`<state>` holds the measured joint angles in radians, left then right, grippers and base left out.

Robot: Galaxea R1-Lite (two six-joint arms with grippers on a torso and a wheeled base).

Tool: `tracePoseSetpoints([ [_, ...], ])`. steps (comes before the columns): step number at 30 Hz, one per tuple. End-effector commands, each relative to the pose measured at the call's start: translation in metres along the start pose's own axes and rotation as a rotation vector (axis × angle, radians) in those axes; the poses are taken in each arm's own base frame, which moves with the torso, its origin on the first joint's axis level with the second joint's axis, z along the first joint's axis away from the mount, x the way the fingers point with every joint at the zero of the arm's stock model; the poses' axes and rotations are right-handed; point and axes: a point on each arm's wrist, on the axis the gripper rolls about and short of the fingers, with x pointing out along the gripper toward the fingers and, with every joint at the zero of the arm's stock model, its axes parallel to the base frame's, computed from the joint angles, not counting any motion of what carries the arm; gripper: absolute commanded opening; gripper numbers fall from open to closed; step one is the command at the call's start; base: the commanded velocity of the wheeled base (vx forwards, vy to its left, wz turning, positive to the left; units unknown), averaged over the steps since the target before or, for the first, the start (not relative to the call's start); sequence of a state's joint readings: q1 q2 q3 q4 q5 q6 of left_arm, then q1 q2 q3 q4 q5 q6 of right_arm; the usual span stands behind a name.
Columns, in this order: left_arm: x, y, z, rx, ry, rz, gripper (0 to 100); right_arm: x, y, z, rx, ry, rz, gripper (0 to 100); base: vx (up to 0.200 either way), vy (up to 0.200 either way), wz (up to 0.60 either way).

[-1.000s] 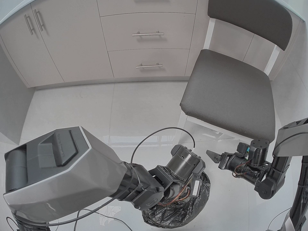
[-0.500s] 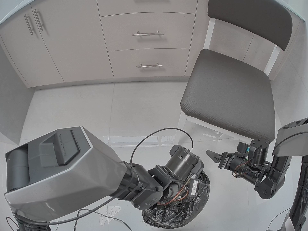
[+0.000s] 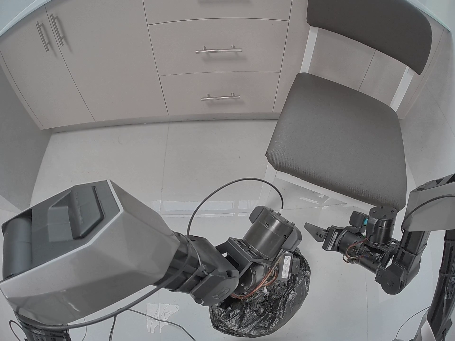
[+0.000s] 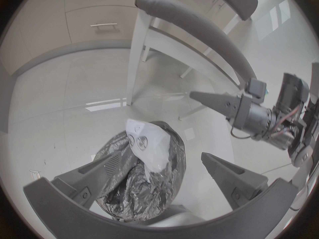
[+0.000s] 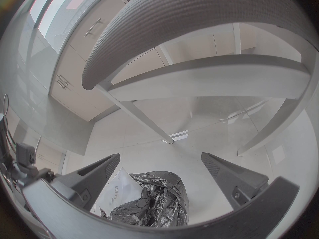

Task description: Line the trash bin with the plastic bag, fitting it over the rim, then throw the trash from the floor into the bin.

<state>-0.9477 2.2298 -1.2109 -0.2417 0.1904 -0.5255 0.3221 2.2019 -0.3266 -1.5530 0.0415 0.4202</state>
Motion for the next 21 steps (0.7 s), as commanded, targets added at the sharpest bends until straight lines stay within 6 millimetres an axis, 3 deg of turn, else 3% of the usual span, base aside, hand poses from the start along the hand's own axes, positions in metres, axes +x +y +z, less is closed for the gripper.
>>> tracePoseSetpoints([
  [1, 0.002, 0.001, 0.01, -0.025, -0.079, 0.039, 100, 0.001, 0.0, -0.001, -0.002, -0.008, 0.005, 100, 0.0, 0.0, 0.0],
  [13, -0.001, -0.001, 0.013, -0.033, -0.128, 0.052, 100, -0.006, 0.007, 0.007, -0.007, -0.036, 0.024, 100, 0.0, 0.0, 0.0],
  [16, -0.009, 0.001, 0.013, -0.035, -0.13, 0.051, 100, -0.014, 0.02, 0.011, -0.02, -0.048, 0.068, 100, 0.0, 0.0, 0.0],
  [18, -0.019, 0.001, 0.016, -0.038, -0.142, 0.045, 100, -0.017, 0.036, 0.006, -0.049, -0.033, 0.12, 100, 0.0, 0.0, 0.0],
  [21, -0.039, 0.002, 0.021, -0.046, -0.167, 0.031, 100, -0.017, 0.044, 0.001, -0.108, -0.021, 0.143, 100, 0.0, 0.0, 0.0],
])
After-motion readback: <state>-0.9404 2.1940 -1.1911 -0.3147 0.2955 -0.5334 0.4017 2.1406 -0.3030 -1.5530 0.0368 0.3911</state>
